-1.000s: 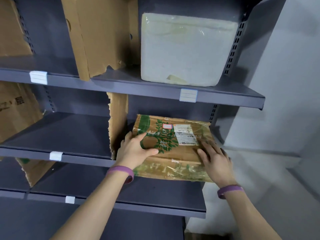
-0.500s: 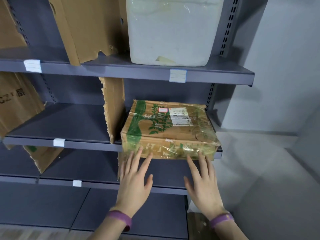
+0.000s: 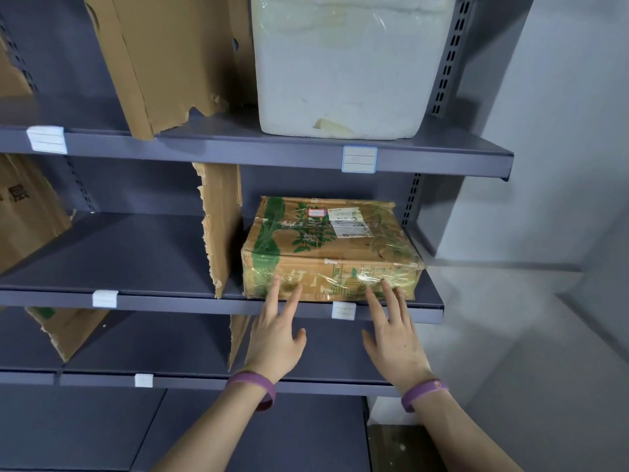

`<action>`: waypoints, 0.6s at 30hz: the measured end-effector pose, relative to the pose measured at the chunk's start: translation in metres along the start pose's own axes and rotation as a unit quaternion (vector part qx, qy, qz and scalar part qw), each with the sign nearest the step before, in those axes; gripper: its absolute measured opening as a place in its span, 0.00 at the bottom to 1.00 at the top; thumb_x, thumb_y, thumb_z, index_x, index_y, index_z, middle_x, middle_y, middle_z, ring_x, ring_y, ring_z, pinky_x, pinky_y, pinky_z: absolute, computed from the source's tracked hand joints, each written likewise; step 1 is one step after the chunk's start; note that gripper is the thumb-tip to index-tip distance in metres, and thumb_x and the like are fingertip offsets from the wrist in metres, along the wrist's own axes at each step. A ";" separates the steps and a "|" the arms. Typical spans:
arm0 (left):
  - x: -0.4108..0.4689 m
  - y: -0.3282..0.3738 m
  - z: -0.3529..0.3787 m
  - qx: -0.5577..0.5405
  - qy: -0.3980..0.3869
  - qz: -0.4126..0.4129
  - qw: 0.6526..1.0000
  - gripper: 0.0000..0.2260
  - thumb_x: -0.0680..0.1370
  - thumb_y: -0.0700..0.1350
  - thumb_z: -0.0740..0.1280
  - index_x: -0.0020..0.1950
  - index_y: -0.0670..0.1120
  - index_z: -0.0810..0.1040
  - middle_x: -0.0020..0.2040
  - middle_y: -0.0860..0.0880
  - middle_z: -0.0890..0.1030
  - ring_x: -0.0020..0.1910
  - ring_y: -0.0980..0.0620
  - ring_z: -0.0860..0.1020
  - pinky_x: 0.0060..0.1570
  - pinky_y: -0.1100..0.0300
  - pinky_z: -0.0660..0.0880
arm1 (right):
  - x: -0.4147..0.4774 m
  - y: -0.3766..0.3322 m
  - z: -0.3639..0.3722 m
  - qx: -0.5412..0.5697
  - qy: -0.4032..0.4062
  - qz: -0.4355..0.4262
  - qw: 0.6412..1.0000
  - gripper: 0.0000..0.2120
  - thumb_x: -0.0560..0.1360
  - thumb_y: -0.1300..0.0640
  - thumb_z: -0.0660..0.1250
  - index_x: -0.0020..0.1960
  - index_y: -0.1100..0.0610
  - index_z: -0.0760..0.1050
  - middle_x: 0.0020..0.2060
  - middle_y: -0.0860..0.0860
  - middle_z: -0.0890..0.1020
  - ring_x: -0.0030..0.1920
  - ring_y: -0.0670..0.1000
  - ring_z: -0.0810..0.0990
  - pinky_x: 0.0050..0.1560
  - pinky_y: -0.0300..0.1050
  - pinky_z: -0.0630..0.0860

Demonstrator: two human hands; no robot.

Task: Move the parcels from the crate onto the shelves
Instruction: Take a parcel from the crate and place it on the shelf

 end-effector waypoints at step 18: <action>-0.050 0.036 0.034 -0.079 -0.055 0.030 0.995 0.29 0.78 0.48 0.63 0.77 0.56 0.53 0.78 0.56 0.47 0.76 0.53 0.51 0.71 0.55 0.60 | -0.075 0.026 0.018 0.067 -0.052 0.075 0.994 0.36 0.79 0.55 0.59 0.79 0.51 0.41 0.79 0.51 0.45 0.78 0.57 0.43 0.76 0.52 0.52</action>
Point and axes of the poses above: each hand's wrist, its own x-axis towards the middle knuckle, its own z-axis out of the palm, y = z × x, the point moved 3 cm from there along x, towards the middle knuckle
